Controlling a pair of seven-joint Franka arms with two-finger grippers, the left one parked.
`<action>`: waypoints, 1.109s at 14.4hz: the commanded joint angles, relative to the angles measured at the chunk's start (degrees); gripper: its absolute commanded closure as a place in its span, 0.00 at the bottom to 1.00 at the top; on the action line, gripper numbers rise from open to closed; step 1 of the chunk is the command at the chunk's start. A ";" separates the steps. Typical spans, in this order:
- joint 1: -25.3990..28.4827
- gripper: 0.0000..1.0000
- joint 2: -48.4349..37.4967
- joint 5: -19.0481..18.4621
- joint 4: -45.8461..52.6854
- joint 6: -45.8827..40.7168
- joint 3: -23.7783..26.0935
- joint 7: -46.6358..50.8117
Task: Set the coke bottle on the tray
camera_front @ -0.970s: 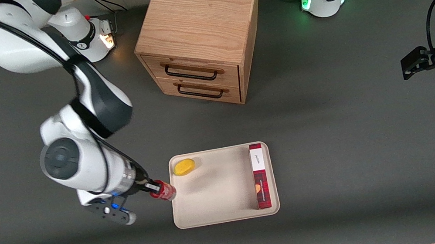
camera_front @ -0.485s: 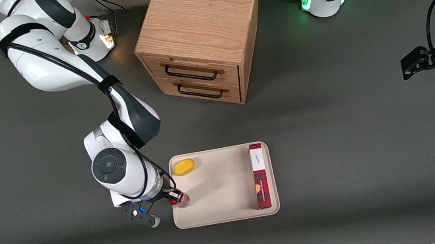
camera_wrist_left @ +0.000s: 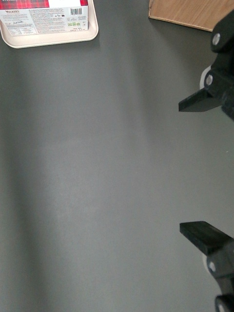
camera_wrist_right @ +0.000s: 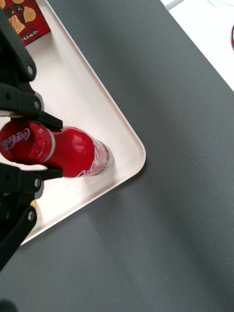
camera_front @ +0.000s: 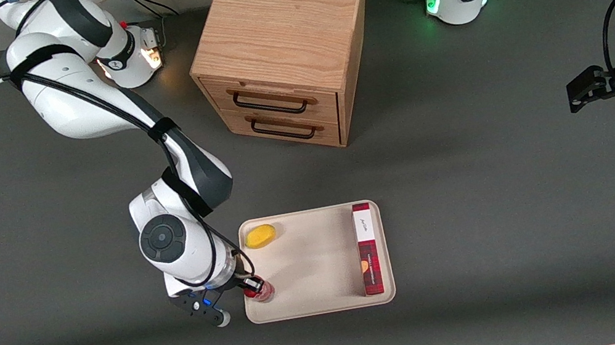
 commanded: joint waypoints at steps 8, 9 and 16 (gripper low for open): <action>-6.96 0.00 -22.68 -1.31 -0.75 -32.94 5.66 -19.16; -9.23 0.00 -27.52 -1.05 -3.73 -36.48 6.27 -23.46; -16.73 0.00 -63.91 14.94 -45.87 -29.61 -10.83 -53.44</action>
